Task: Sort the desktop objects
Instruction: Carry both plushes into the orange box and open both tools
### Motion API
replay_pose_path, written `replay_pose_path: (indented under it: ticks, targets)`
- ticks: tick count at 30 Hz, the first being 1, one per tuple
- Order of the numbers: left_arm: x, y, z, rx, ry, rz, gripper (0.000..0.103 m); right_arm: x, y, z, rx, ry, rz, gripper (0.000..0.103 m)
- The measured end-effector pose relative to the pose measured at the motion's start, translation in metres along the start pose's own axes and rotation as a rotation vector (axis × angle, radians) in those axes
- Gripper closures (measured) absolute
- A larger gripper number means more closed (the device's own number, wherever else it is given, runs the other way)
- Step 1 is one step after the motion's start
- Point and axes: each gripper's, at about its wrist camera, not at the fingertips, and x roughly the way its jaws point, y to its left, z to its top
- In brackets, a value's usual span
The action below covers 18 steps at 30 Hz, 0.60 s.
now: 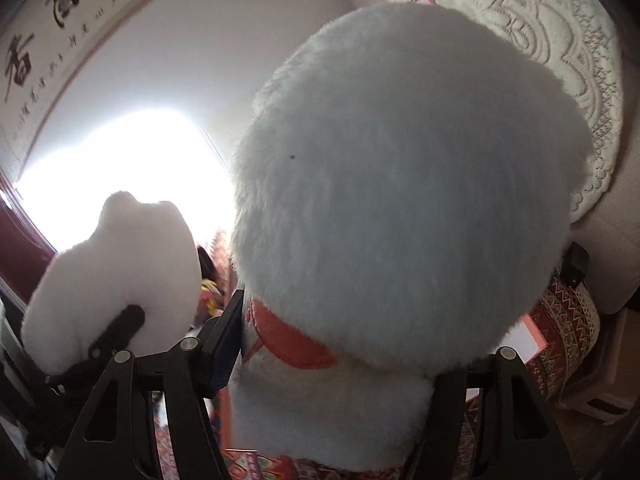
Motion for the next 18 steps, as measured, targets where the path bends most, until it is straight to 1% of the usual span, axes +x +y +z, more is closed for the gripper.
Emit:
replay_pose_path:
  ticks: [2,3,4,5,6,7,8,9,10,11,13,14,15,17,18]
  targets:
    - [0.020,-0.009,0.003,0.029,0.056,0.006,0.020,0.027,-0.002,0.003,-0.073,0.079,-0.001,0.035]
    - [0.030,-0.014,0.004,0.044,0.084,0.009,0.019,0.038,-0.003,0.006,-0.104,0.112,0.009,0.034]
    - [0.039,-0.019,0.005,0.058,0.108,0.010,0.017,0.050,-0.004,0.008,-0.135,0.144,0.019,0.031]
    - [0.040,-0.025,0.008,0.073,0.106,0.003,0.011,0.061,-0.005,0.010,-0.166,0.177,0.029,0.028]
    - [0.034,-0.028,0.011,0.080,0.085,0.000,0.007,0.069,-0.008,0.013,-0.187,0.184,-0.007,0.025]
    - [0.029,-0.031,0.013,0.087,0.063,-0.004,0.001,0.071,-0.012,0.017,-0.198,0.155,-0.101,0.016]
    - [0.023,-0.033,0.015,0.091,0.044,-0.008,0.000,0.069,-0.016,0.020,-0.211,0.114,-0.200,0.009]
    - [0.018,-0.031,0.016,0.077,0.037,-0.017,0.000,0.065,-0.019,0.022,-0.221,0.075,-0.274,0.009]
    - [0.013,-0.028,0.017,0.064,0.029,-0.026,0.000,0.060,-0.023,0.023,-0.222,0.049,-0.319,0.009]
    - [0.008,-0.025,0.018,0.048,0.023,-0.036,0.000,0.055,-0.024,0.023,-0.214,0.041,-0.331,0.008]
    - [0.002,-0.016,0.021,-0.006,0.022,-0.059,0.000,0.047,-0.022,0.022,-0.190,0.046,-0.319,0.008]
    - [-0.001,-0.010,0.021,-0.027,0.021,-0.063,0.000,0.049,-0.012,0.016,-0.187,0.046,-0.316,0.008]
    - [-0.004,-0.004,0.020,-0.047,0.021,-0.064,0.000,0.055,0.005,0.005,-0.192,0.046,-0.316,0.008]
    - [-0.007,0.005,0.019,-0.068,0.025,-0.032,0.000,0.058,0.033,-0.013,-0.212,0.033,-0.331,0.008]
    - [-0.009,0.011,0.016,-0.079,0.030,-0.014,0.000,0.056,0.038,-0.010,-0.216,0.022,-0.340,0.008]
